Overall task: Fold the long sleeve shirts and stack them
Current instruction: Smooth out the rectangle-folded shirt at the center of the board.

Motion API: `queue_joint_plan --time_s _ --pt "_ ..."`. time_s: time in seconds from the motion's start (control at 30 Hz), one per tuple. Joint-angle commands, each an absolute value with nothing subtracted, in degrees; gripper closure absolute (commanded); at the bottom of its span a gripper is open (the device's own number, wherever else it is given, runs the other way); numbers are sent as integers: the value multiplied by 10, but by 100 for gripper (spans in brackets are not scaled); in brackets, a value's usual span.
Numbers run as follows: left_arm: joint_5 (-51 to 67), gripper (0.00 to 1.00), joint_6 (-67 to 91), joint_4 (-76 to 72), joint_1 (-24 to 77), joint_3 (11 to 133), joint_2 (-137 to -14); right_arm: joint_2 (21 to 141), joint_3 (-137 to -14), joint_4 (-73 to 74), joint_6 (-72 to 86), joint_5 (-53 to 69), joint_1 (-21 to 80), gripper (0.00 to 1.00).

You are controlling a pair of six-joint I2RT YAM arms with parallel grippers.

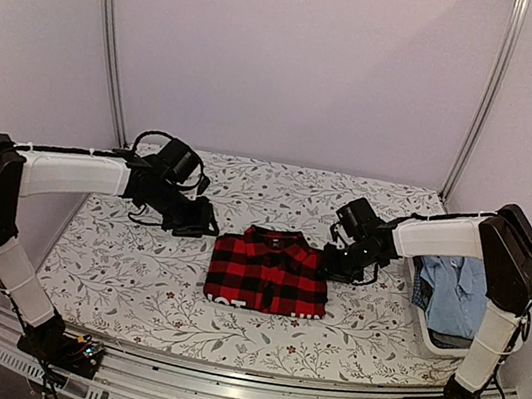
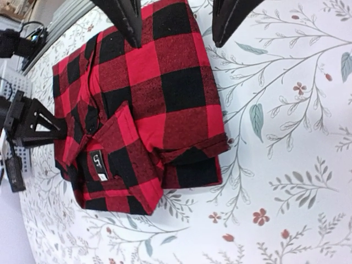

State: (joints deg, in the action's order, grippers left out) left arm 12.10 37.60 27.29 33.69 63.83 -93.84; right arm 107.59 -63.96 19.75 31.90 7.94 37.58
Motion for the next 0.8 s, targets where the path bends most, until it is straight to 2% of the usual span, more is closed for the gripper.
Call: queue_joint_plan --time_s 0.0,0.17,0.23,0.43,0.63,0.77 --pt "167 62 371 232 352 644 -965 1047 -654 199 313 66 384 64" --pt "201 75 390 196 380 631 -986 1017 -682 245 305 19 406 61" --pt "225 77 405 169 393 613 -990 1008 -689 260 306 4 427 61" --pt "269 80 440 117 428 552 -995 987 -672 265 329 -7 484 64" --pt "266 80 457 100 434 484 -984 968 -573 208 377 49 529 71" --pt "251 80 457 108 435 478 -983 960 -506 165 410 73 536 73"
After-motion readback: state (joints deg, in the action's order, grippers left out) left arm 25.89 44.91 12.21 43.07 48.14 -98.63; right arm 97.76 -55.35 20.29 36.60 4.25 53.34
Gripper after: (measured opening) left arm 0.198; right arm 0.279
